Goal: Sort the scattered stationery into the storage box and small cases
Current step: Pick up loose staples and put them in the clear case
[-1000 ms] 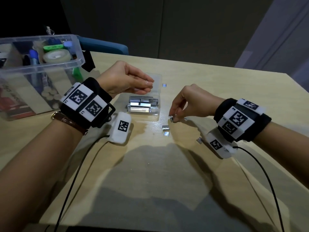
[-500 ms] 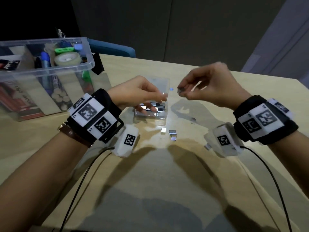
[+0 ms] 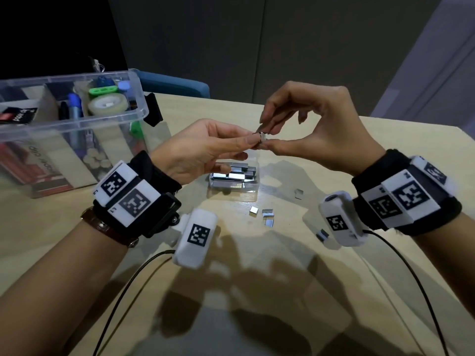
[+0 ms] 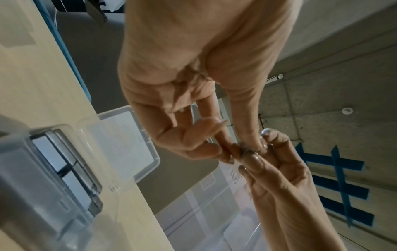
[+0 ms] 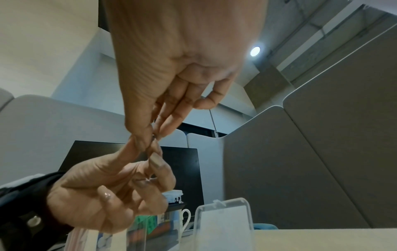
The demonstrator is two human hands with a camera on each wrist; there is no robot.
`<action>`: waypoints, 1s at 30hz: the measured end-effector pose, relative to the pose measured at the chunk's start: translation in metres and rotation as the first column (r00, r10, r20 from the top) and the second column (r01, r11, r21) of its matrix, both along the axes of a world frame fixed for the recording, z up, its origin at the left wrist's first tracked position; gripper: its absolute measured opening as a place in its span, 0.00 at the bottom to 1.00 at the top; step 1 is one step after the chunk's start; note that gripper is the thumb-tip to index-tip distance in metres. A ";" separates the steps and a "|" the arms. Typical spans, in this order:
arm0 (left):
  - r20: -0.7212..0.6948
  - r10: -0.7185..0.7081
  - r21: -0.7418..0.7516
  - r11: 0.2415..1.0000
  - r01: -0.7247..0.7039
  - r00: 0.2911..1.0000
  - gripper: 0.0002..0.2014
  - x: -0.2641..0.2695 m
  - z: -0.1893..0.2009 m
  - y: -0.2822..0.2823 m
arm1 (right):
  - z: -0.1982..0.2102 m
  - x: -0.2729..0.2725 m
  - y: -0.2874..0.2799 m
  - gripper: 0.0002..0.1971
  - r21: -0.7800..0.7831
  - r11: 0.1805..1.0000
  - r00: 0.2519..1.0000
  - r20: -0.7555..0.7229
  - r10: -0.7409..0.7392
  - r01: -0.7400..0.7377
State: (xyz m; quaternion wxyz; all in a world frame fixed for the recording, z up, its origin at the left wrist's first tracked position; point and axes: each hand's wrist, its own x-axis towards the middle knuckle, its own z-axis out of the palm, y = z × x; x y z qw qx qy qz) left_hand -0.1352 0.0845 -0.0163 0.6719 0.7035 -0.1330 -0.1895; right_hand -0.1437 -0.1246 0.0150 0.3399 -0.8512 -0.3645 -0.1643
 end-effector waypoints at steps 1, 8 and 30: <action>0.008 -0.002 -0.021 1.000 0.002 1.000 0.10 0.000 -0.001 0.000 | 0.001 -0.001 0.000 0.14 -0.005 1.000 1.000 0.000 0.001 -0.001; 0.091 -0.013 -0.262 0.964 0.036 0.996 0.09 -0.002 -0.007 0.002 | 0.012 -0.009 -0.010 0.16 0.100 0.995 0.999 0.030 -0.028 0.025; 0.562 -0.042 0.286 0.947 -0.147 0.826 0.07 0.015 -0.006 0.011 | -0.018 0.021 -0.029 0.05 0.135 0.929 0.937 -0.116 -0.329 0.343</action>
